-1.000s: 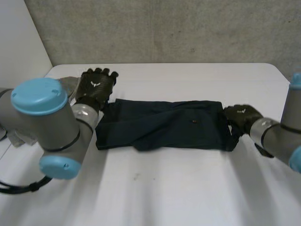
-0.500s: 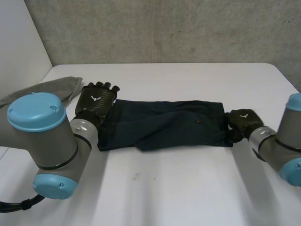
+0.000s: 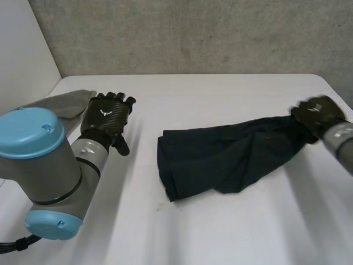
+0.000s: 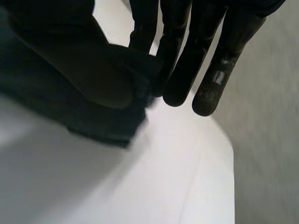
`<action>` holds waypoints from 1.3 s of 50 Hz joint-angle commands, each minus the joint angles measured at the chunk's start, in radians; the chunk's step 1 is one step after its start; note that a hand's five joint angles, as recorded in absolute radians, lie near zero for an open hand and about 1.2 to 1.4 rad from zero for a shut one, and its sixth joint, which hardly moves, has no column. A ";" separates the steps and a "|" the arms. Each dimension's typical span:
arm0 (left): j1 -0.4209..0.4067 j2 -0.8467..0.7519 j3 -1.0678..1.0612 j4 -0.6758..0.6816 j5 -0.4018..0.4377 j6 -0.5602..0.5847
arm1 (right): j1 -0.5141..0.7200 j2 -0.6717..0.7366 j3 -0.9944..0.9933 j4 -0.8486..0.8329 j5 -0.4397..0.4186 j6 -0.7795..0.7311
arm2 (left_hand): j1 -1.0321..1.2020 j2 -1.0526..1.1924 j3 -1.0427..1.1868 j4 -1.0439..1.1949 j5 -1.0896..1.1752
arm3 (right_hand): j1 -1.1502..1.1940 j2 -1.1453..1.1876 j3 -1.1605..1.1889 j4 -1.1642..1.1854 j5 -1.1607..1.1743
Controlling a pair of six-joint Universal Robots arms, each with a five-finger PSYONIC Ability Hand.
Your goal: Fold the laundry.
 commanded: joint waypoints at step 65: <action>-0.192 -0.399 0.508 -0.433 -0.076 -0.264 | 0.392 0.453 -0.685 0.502 -0.132 0.540 | -0.014 -0.015 -0.021 -0.014 -0.031 | -0.782 -0.997 -1.006 -1.012 -0.973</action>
